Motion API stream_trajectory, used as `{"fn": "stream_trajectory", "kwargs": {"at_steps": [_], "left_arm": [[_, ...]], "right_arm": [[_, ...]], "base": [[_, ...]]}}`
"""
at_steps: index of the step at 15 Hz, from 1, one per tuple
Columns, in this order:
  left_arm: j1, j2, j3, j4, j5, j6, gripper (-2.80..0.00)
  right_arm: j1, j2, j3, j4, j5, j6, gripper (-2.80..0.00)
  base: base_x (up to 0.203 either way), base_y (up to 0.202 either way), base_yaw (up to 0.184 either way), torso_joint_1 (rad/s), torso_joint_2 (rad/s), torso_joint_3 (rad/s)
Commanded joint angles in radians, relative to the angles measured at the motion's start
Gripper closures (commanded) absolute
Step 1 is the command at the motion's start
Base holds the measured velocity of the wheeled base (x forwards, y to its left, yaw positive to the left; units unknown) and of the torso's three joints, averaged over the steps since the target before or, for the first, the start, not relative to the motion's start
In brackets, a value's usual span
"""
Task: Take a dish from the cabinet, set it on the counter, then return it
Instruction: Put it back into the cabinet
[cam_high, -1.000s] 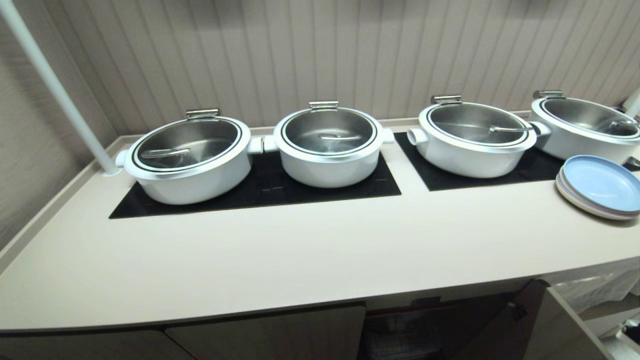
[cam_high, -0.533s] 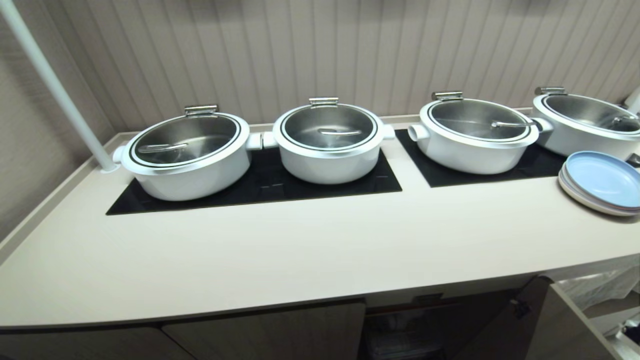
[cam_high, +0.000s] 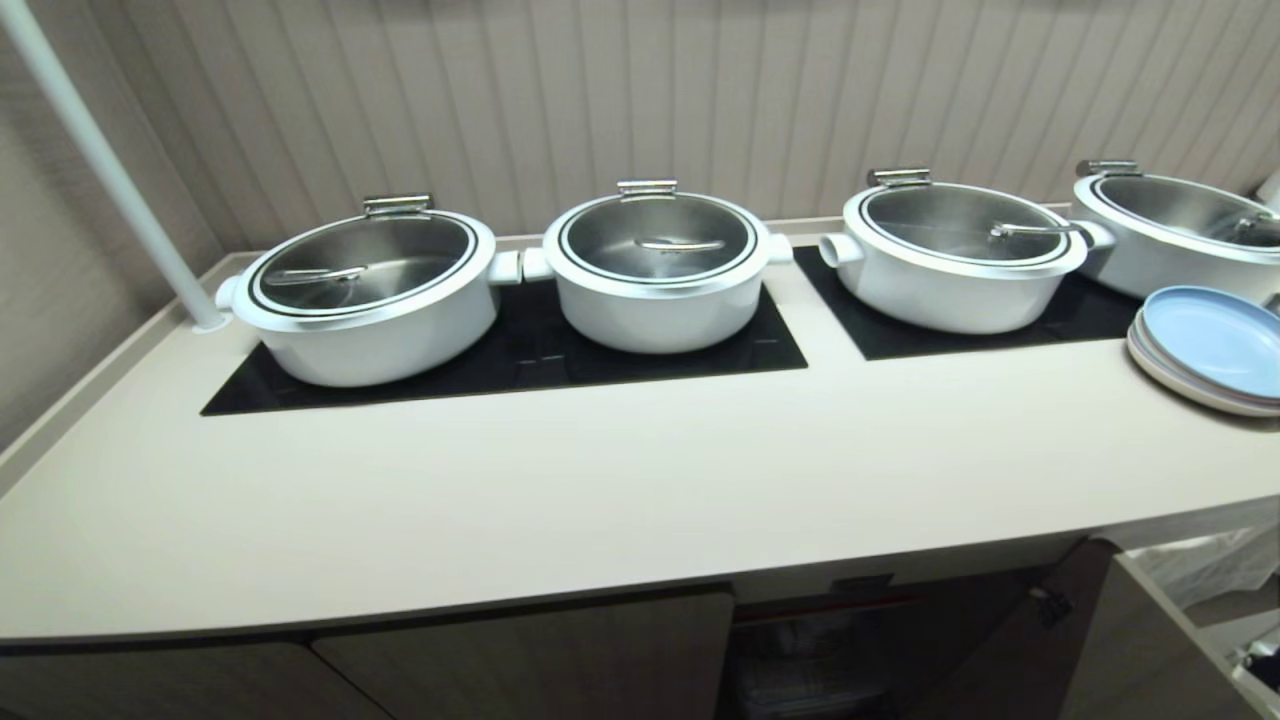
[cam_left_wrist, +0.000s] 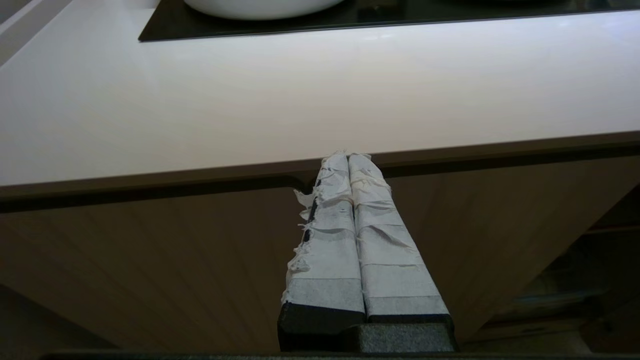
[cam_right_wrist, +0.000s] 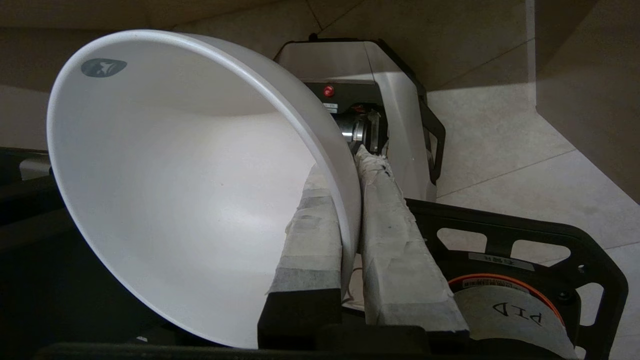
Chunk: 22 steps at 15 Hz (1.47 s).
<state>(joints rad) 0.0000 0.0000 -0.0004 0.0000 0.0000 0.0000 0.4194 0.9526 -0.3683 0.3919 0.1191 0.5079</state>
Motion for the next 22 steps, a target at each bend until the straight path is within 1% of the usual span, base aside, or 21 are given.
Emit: {"fn": "stream_trajectory", "kwargs": {"at_steps": [1, 13, 19, 22], "left_arm": [[0.000, 0.000, 0.000, 0.000, 0.000, 0.000, 0.00], [0.000, 0.000, 0.000, 0.000, 0.000, 0.000, 0.00], [0.000, 0.000, -0.001, 0.000, 0.000, 0.000, 0.00], [0.000, 0.000, 0.000, 0.000, 0.000, 0.000, 0.00]], "right_arm": [[0.000, 0.002, 0.002, 0.002, 0.001, 0.003, 0.00], [-0.001, 0.002, 0.014, 0.002, 0.001, 0.003, 0.00], [0.001, 0.014, 0.015, 0.001, 0.002, 0.001, 0.00], [0.004, 0.012, 0.016, 0.000, 0.001, 0.005, 0.00]], "base": [[0.000, 0.000, 0.000, -0.146, 0.30, 0.150], [0.000, 0.000, 0.000, -0.149, 0.32, 0.174], [0.000, 0.000, 0.000, -0.167, 0.37, 0.192], [0.000, 0.000, 0.000, -0.223, 0.50, 0.272]]}}
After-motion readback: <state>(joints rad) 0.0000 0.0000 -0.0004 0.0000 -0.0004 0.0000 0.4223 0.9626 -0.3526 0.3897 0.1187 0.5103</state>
